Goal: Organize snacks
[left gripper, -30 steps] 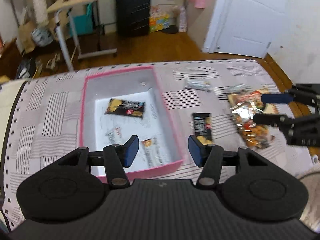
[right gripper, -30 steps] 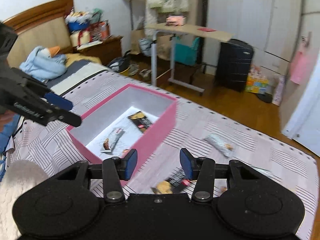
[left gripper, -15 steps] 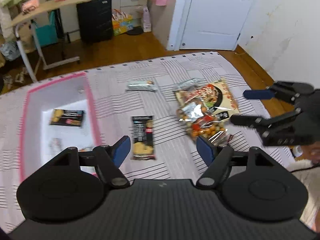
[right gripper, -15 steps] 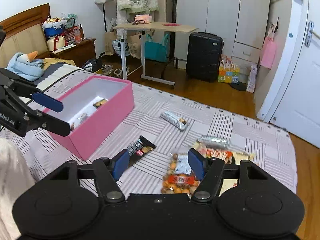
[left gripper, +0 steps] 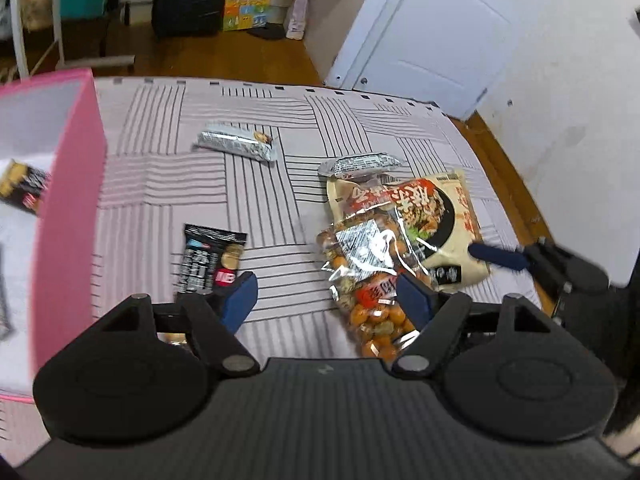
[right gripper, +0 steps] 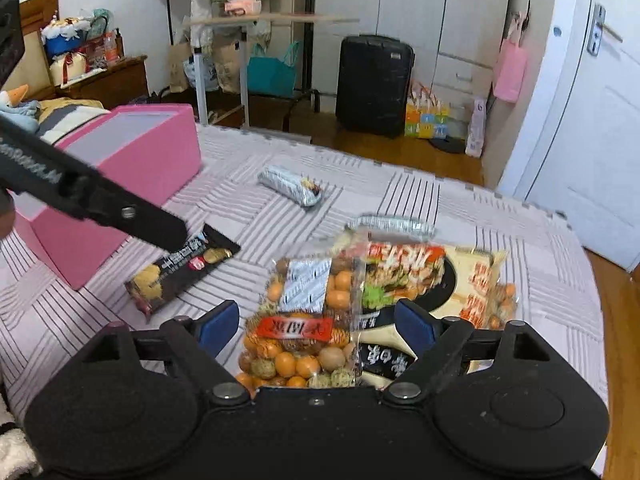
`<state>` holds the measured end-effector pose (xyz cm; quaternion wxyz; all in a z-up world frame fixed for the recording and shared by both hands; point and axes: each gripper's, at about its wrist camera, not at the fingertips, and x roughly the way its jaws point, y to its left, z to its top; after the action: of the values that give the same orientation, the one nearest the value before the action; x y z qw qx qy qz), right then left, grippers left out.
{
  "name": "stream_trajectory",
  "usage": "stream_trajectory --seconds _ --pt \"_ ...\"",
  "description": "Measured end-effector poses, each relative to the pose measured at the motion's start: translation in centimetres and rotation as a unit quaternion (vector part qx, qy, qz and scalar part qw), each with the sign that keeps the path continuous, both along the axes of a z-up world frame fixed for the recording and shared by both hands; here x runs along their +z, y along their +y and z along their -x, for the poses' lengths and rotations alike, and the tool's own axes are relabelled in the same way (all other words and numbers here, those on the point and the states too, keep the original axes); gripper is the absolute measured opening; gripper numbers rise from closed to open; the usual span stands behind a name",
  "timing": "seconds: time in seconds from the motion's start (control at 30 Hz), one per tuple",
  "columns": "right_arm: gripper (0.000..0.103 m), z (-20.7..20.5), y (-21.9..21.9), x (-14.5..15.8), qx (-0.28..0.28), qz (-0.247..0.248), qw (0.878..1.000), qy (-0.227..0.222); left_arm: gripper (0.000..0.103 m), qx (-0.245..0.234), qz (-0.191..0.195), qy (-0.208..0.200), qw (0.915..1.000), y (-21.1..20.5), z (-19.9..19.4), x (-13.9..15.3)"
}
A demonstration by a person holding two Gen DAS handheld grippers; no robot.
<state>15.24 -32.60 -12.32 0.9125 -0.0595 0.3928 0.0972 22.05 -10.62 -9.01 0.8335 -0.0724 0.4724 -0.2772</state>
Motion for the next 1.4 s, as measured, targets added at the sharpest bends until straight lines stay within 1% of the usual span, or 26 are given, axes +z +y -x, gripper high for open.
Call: stream_trajectory --seconds 0.03,0.07,0.13,0.2,0.27,0.37,0.43,0.5,0.6,0.67,0.73,0.8,0.9,0.93,0.97,1.03,1.1,1.13,1.27,1.4 --pt "0.088 0.0 0.1 -0.3 0.002 0.000 1.000 0.007 0.083 0.008 0.007 -0.001 0.9999 -0.2 0.0 -0.8" --pt "0.088 0.0 0.2 -0.6 0.006 0.004 1.000 0.010 0.085 0.009 0.008 -0.004 0.9999 -0.3 -0.1 -1.4" --pt "0.088 0.1 0.6 -1.1 0.014 0.019 1.000 0.014 0.085 0.001 0.000 0.002 1.0000 -0.4 -0.3 -2.5" --pt "0.088 0.3 0.8 -1.2 0.020 0.028 0.999 0.024 0.085 0.004 -0.003 0.010 0.9999 -0.4 -0.4 -3.5" --pt "0.088 0.6 0.5 -1.1 0.022 0.009 0.999 0.028 0.085 0.008 0.005 0.020 0.9998 -0.4 -0.3 -4.4" --pt "0.088 0.7 0.0 -1.2 0.013 -0.006 0.999 0.040 0.085 -0.011 0.021 0.035 0.9991 -0.8 0.0 -5.6" --pt "0.088 0.5 -0.2 -1.6 0.016 -0.012 0.998 0.056 0.085 -0.017 0.022 0.039 0.9988 -1.1 0.1 -6.3" --pt "0.088 0.4 -0.1 -2.4 0.020 -0.004 0.997 0.071 0.085 -0.004 0.032 0.046 0.9984 -1.3 0.1 -7.3" --pt "0.088 0.2 0.3 -3.3 0.030 0.021 0.996 0.078 0.085 0.006 0.050 0.078 0.9957 -1.8 -0.5 -8.6" --pt "0.088 -0.2 0.3 -3.8 0.033 0.016 0.995 0.088 0.085 0.007 0.055 0.092 0.9942 -2.1 -0.8 -9.2" --pt "0.088 -0.5 0.3 -4.2 0.035 0.012 0.994 0.099 0.085 0.005 0.060 0.090 0.9941 -2.3 -1.0 -9.7" --pt "0.092 -0.6 0.5 -4.5 0.038 0.014 0.994 0.101 0.084 0.001 0.068 0.085 0.9941 -2.6 -1.0 -9.8" --pt "0.095 -0.8 1.1 -5.1 0.042 0.026 0.993 0.107 0.080 -0.017 0.076 0.084 0.9933 -3.5 -0.8 -10.0" --pt "0.095 -0.9 1.3 -5.4 0.043 0.032 0.992 0.111 0.077 -0.024 0.075 0.086 0.9932 -3.9 -0.7 -9.9" --pt "0.096 -1.1 1.4 -5.6 0.042 0.034 0.992 0.115 0.070 -0.031 0.077 0.089 0.9926 -4.2 -0.6 -9.9" --pt "0.096 -1.4 1.7 -6.4 0.030 0.040 0.991 0.124 0.064 -0.043 0.089 0.108 0.9892 -4.6 -0.6 -10.3" --pt "0.096 -1.5 2.3 -6.9 0.025 0.058 0.991 0.114 0.061 -0.035 0.102 0.121 0.9867 -4.7 -0.5 -10.7" --pt "0.096 -1.5 2.5 -7.0 0.024 0.065 0.991 0.110 0.057 -0.033 0.108 0.122 0.9861 -4.7 -0.5 -10.8" --pt "0.093 -1.1 2.6 -6.8 0.014 0.065 0.993 0.102 0.055 -0.036 0.113 0.117 0.9861 -4.6 0.0 -10.9" --pt "0.091 -0.9 2.5 -6.2 -0.003 0.052 0.992 0.117 0.054 -0.049 0.096 0.106 0.9885 -5.1 0.7 -10.3"
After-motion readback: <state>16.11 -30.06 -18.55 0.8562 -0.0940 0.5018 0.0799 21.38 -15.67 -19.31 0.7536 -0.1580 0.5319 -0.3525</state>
